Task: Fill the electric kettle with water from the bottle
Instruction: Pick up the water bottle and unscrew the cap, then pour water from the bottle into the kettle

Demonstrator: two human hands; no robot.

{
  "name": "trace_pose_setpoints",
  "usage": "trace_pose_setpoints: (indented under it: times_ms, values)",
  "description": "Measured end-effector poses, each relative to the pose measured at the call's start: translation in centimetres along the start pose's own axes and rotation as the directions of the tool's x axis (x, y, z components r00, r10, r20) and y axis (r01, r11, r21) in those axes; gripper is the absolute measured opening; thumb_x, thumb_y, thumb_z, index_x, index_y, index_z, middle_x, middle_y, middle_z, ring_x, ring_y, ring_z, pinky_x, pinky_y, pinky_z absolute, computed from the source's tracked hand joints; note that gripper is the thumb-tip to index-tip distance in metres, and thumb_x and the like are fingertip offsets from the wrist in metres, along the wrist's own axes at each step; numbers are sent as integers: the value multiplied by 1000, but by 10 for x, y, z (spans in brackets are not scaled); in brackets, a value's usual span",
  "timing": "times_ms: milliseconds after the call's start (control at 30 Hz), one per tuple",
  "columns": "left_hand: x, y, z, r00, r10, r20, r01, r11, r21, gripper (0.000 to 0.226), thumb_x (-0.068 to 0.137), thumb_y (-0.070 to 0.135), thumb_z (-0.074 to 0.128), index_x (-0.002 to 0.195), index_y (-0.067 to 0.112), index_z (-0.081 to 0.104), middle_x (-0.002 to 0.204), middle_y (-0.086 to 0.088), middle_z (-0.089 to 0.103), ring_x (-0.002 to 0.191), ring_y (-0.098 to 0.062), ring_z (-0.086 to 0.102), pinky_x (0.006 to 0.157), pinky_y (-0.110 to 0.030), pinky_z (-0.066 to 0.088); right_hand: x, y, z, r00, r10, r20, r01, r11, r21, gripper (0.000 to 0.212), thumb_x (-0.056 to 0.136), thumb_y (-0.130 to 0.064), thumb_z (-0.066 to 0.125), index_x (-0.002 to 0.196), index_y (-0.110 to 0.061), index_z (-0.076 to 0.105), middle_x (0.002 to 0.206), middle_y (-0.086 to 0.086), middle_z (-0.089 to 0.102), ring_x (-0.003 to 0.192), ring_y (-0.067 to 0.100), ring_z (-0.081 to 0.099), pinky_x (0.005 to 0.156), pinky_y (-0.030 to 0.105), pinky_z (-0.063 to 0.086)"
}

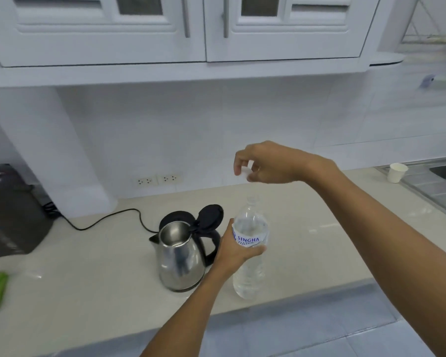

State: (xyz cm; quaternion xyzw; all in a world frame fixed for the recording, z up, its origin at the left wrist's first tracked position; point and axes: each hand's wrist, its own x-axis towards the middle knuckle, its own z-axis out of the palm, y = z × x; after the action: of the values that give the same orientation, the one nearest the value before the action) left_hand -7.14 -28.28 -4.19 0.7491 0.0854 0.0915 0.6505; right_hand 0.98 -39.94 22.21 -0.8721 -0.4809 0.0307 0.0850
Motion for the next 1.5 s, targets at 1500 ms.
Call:
trace_pose_setpoints:
  times_ms: [1500]
  values:
    - [-38, 46, -292, 927, -372, 47, 158, 501, 851, 52, 67, 29, 95, 97, 30, 52, 102, 1, 72, 89, -19, 76, 64, -33, 65, 81, -54, 121, 999, 41, 2, -40, 980, 196, 23, 95, -13, 56, 113, -26, 63, 114, 1, 63, 101, 17, 51, 79, 30, 40]
